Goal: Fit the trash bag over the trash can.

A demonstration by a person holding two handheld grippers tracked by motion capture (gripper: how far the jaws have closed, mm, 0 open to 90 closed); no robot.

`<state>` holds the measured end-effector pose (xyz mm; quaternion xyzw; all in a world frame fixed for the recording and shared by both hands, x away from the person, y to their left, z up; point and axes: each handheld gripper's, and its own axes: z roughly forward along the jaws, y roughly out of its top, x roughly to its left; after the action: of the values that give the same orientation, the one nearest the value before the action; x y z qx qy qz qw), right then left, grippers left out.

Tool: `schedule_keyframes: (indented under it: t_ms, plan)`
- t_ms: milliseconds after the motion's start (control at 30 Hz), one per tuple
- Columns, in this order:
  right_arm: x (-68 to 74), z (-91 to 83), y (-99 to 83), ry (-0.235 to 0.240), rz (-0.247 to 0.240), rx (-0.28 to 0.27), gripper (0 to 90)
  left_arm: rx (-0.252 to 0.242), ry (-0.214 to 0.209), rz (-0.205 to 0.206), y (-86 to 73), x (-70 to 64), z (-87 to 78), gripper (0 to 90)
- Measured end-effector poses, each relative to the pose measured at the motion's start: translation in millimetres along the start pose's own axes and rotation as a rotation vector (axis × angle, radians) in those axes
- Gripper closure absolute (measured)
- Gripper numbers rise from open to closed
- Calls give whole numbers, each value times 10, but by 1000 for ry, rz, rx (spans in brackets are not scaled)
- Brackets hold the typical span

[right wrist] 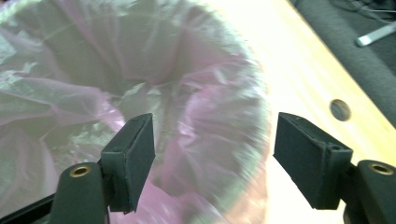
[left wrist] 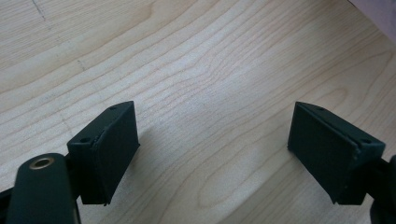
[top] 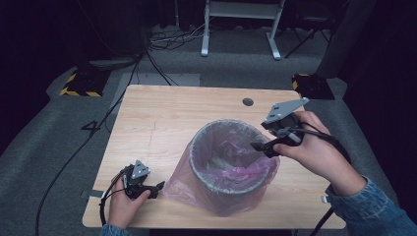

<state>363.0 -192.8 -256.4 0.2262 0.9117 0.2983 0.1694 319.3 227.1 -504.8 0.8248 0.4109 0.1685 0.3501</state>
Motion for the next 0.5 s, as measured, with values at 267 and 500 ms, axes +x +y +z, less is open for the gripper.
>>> schedule_keyframes:
  t_ms: [267, 500]
  plan:
    - [-250, -208, -387, -106, 131, -34, 276, 2, -6, 9, -14, 29, -17, 162]
    - [-487, -264, -785, -165, 233, -33, 262, 3, -7, 7, -46, 66, -49, 162]
